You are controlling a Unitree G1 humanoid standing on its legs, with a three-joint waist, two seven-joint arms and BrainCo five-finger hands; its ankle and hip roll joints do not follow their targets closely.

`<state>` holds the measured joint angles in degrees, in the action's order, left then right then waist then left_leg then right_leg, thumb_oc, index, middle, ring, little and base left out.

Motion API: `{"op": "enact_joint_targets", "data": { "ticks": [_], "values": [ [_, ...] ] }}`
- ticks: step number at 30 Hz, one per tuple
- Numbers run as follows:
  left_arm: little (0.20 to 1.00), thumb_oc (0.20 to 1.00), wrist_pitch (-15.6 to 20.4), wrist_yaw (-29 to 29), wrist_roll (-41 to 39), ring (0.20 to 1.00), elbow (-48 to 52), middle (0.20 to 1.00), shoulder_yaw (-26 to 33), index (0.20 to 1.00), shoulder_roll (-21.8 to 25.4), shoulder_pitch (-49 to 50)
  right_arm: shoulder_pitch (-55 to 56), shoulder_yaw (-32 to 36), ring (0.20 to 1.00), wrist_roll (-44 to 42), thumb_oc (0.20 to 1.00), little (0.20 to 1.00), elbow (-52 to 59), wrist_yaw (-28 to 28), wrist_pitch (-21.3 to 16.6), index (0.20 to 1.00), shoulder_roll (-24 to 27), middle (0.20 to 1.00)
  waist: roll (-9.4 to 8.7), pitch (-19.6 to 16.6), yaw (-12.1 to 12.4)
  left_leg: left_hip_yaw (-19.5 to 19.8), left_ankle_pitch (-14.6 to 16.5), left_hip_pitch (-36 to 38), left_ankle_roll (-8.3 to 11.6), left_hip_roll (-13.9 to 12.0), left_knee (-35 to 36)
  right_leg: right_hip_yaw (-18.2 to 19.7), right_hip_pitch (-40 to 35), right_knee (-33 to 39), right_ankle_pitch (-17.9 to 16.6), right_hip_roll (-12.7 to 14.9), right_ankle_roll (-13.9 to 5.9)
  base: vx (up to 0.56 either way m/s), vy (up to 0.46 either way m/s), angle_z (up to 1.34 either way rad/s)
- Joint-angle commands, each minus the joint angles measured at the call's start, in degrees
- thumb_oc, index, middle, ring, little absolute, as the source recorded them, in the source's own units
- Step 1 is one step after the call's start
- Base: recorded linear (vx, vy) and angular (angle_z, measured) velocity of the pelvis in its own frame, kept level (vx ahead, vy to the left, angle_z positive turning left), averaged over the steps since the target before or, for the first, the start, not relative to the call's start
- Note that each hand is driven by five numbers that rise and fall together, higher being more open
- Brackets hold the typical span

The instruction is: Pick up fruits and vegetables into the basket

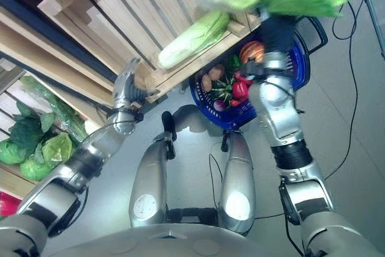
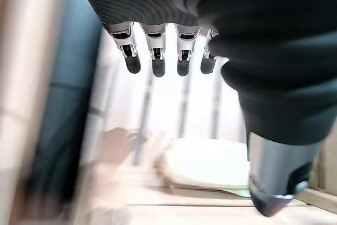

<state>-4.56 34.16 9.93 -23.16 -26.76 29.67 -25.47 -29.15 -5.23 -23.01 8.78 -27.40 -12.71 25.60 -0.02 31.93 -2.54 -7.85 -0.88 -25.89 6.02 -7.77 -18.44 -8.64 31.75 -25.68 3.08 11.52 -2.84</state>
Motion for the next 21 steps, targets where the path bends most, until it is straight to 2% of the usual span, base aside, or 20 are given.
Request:
{"op": "enact_joint_targets", "data": {
  "ticks": [1,5,10,16,21],
  "values": [
    [1.0,1.0,3.52,3.56,-0.64,1.0,4.6,1.0,4.43,1.0,0.9,-1.44,0.68,4.2,0.2,4.66,0.2,0.2,7.41,-5.06,-6.8,0.2,1.57,0.2,1.11,-2.14,-2.87,-4.26,4.37,-0.59,-2.41,2.22,-2.69,0.32,-0.55,0.35,0.5,-1.72,-2.86,-0.01,0.014,-0.16],
    [1.0,1.0,2.75,5.06,-0.36,1.0,4.93,1.0,7.17,1.0,1.62,-2.58,5.71,7.67,0.2,5.83,0.2,0.2,6.51,-10.19,-9.27,0.2,3.34,0.2,1.84,-2.14,-5.35,-5.67,4.04,-2.73,-2.12,1.82,-3.35,2.19,2.85,-0.87,0.56,-2.61,-2.41,-0.01,0.048,-0.22],
    [1.0,1.0,1.85,6.95,-0.83,1.0,3.34,1.0,7.74,1.0,2.24,-7.0,7.13,7.81,0.2,5.27,0.2,0.2,2.96,-11.8,-6.55,0.2,4.65,0.2,2.53,-2.14,-7.39,-6.8,3.19,-5.02,-1.52,1.31,-3.35,3.68,6.17,-1.37,0.4,-3.29,-2.06,-0.01,0.018,-0.19],
    [1.0,1.0,-0.02,8.66,0.77,1.0,3.29,1.0,7.58,1.0,2.67,-12.29,7.24,5.54,0.2,2.69,0.2,0.2,-3.67,-10.13,-2.5,0.2,5.07,0.2,3.63,-2.14,-8.85,-7.83,2.26,-7.28,-0.88,0.94,-3.18,5.13,9.39,-2.02,0.53,-3.8,-1.56,0.01,-0.004,-0.13],
    [1.0,1.0,-3.15,7.95,1.02,1.0,2.11,1.0,5.59,1.0,2.36,-18.32,4.24,1.85,0.2,-2.11,0.2,0.2,-12.22,-5.28,0.62,0.2,5.74,0.2,5.55,-2.14,-9.39,-8.49,1.46,-8.64,-0.35,1.15,-2.87,5.89,12.03,-3.37,1.06,-3.82,-0.95,0.02,0.022,-0.08]
  ]
}}
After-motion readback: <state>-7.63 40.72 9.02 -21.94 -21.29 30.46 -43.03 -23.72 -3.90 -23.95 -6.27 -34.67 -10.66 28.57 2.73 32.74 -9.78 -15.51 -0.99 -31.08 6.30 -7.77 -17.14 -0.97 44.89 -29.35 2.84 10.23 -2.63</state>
